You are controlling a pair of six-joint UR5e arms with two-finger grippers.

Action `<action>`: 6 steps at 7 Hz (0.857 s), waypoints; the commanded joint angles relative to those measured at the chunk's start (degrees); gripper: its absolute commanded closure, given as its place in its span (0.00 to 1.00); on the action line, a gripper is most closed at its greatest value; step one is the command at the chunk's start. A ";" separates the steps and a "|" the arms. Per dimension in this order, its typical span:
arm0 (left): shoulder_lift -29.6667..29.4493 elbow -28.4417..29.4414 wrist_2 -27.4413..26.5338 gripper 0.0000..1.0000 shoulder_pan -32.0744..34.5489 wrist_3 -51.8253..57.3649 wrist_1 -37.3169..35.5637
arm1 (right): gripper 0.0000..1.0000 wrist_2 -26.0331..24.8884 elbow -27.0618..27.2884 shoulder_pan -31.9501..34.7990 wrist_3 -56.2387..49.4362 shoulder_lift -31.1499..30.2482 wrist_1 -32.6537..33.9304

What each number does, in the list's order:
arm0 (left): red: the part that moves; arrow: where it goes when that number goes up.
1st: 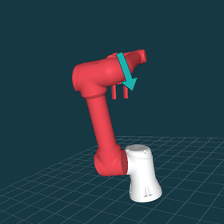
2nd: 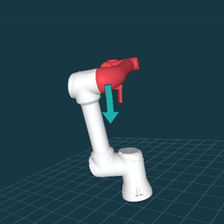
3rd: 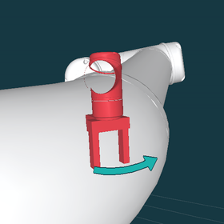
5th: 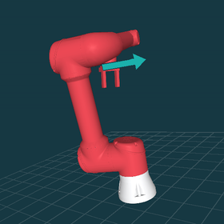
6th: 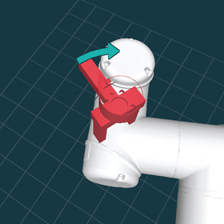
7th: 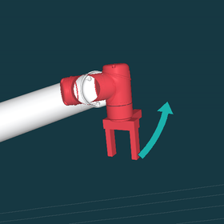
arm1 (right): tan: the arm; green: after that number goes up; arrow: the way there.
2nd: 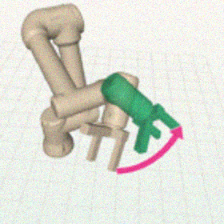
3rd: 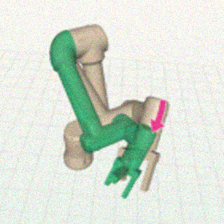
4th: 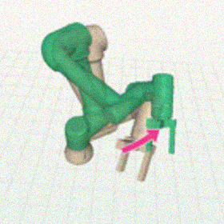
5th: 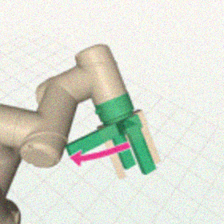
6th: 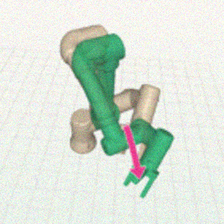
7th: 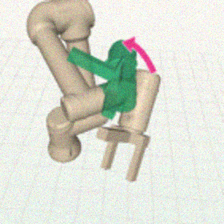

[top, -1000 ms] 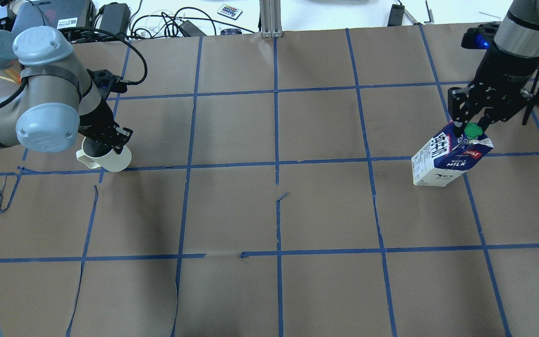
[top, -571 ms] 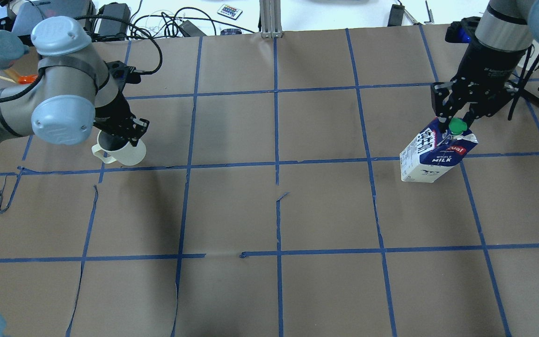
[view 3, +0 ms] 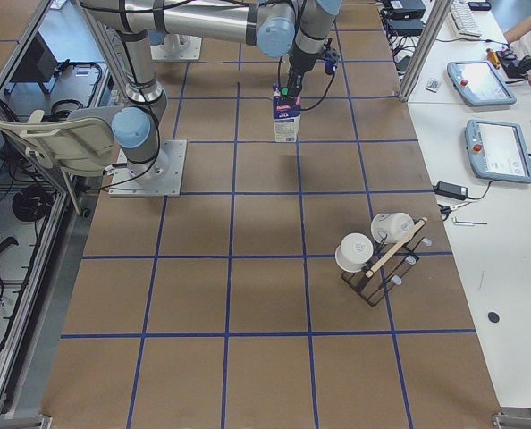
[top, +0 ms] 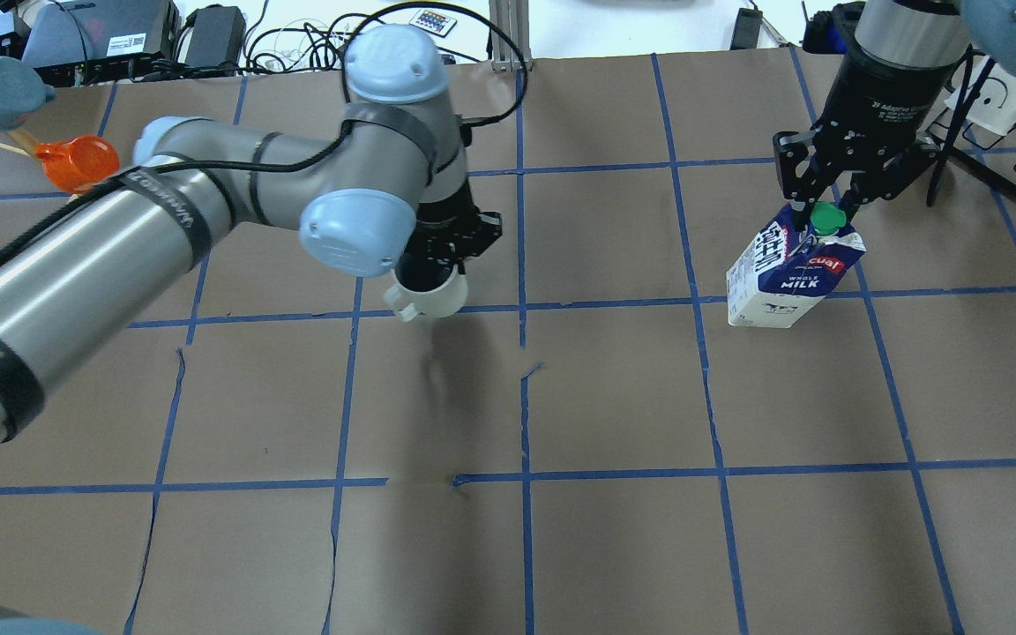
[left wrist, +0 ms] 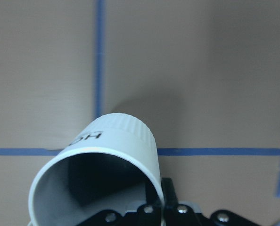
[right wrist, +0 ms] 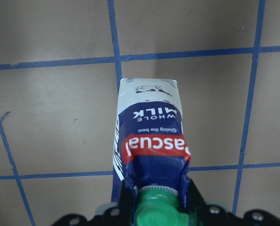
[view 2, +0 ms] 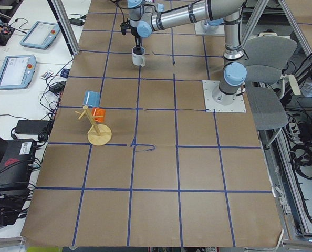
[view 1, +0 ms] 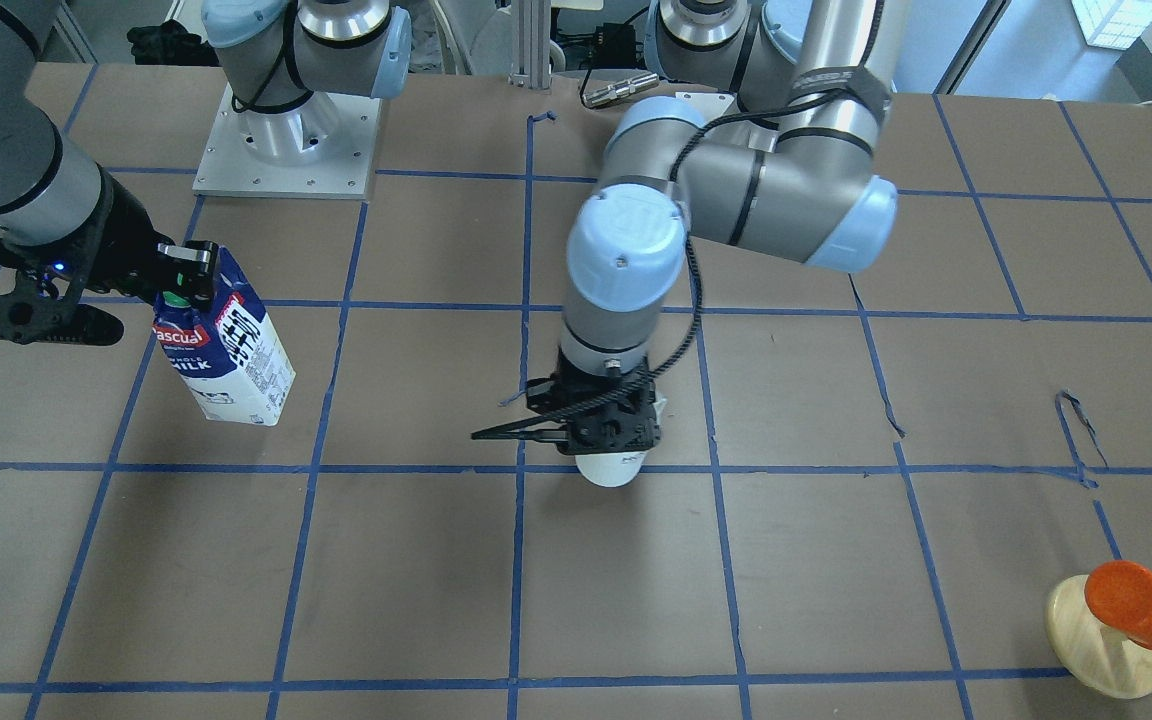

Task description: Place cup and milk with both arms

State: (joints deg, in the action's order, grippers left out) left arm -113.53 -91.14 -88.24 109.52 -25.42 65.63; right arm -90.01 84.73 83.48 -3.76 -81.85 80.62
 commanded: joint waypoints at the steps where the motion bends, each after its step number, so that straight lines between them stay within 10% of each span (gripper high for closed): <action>1: -2.31 2.02 1.92 1.00 7.70 -10.50 0.72 | 0.88 -0.07 -0.70 0.19 -0.02 0.03 -0.03; 3: -2.49 -0.51 1.93 1.00 8.26 -9.92 0.99 | 0.88 0.10 -0.70 0.28 -0.02 -0.06 -0.03; 4: -2.84 -1.49 1.76 0.01 8.26 -10.00 0.81 | 0.88 0.02 -0.62 0.28 -0.02 -0.15 -0.11; 6: -1.10 -0.62 1.76 0.00 8.17 -9.13 0.90 | 0.88 0.19 -0.62 1.32 -0.02 -0.33 -0.29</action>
State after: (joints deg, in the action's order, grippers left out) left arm -115.73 -92.20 -86.43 117.73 -35.14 66.54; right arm -89.91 84.10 84.13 -3.78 -82.08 80.44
